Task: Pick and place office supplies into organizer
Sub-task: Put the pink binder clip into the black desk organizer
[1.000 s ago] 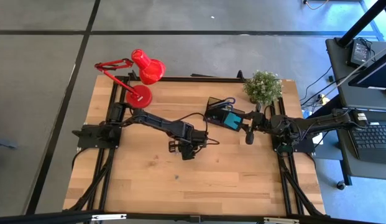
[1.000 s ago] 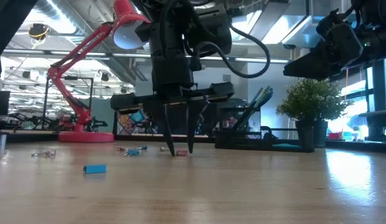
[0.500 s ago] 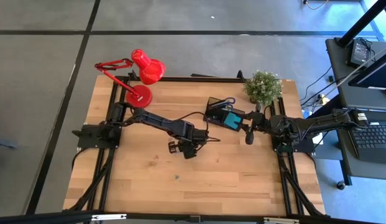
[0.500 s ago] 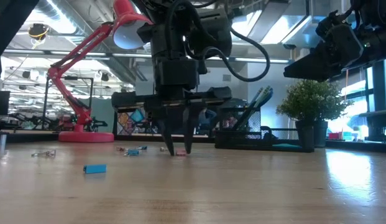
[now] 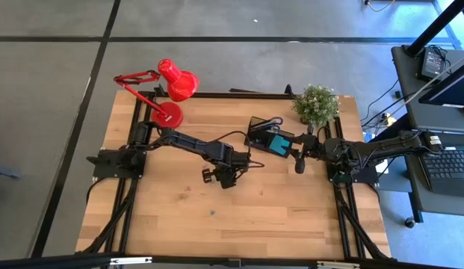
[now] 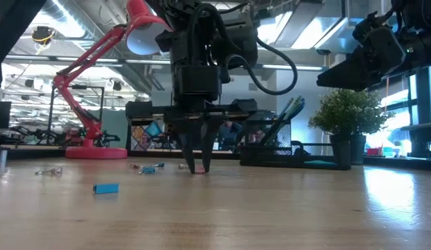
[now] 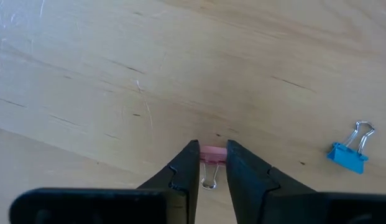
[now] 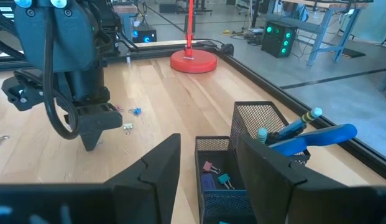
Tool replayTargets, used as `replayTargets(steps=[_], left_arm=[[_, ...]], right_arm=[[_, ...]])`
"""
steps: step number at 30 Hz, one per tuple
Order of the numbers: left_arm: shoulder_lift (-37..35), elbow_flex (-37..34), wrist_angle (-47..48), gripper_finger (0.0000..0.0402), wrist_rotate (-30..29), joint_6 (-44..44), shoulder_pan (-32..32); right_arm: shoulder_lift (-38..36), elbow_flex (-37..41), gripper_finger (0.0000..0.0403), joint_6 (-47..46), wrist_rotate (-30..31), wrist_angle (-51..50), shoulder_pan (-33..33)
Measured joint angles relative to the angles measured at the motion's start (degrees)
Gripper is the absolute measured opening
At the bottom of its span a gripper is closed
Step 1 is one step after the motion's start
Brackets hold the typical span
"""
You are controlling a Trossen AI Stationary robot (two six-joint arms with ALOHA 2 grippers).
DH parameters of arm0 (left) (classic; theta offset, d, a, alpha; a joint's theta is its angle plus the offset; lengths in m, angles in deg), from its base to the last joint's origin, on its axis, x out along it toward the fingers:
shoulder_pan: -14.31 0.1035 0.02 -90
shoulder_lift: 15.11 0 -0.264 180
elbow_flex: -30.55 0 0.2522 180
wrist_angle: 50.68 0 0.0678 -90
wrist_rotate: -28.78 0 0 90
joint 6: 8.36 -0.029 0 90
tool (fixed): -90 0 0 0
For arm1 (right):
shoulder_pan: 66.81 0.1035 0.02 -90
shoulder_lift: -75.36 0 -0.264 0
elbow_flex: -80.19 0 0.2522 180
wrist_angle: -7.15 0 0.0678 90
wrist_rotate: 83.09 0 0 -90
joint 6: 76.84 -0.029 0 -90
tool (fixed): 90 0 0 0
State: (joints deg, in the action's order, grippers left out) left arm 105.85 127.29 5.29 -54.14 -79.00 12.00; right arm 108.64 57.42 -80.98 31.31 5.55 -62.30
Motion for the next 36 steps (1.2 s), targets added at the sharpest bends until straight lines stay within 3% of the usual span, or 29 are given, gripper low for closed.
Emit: replayTargets(steps=[14,18,26,36], left_arm=[[-0.2,7.1,4.1,0.0059,-3.7,1.3,2.0],[-0.2,7.6,-2.9,0.0059,-3.9,6.1,3.5],[-0.3,7.7,-20.9,0.0059,-16.3,18.0,6.5],[0.9,7.7,-25.4,0.0059,-17.7,28.5,10.9]], right_arm=[[0.0,0.0,0.0162,1.4,0.0,0.0,0.0],[0.0,0.0,0.0162,1.4,0.0,0.0,0.0],[0.0,0.0,0.0162,1.6,0.0,-0.3,0.0],[0.0,0.0,0.0162,1.6,0.0,-0.5,0.0]])
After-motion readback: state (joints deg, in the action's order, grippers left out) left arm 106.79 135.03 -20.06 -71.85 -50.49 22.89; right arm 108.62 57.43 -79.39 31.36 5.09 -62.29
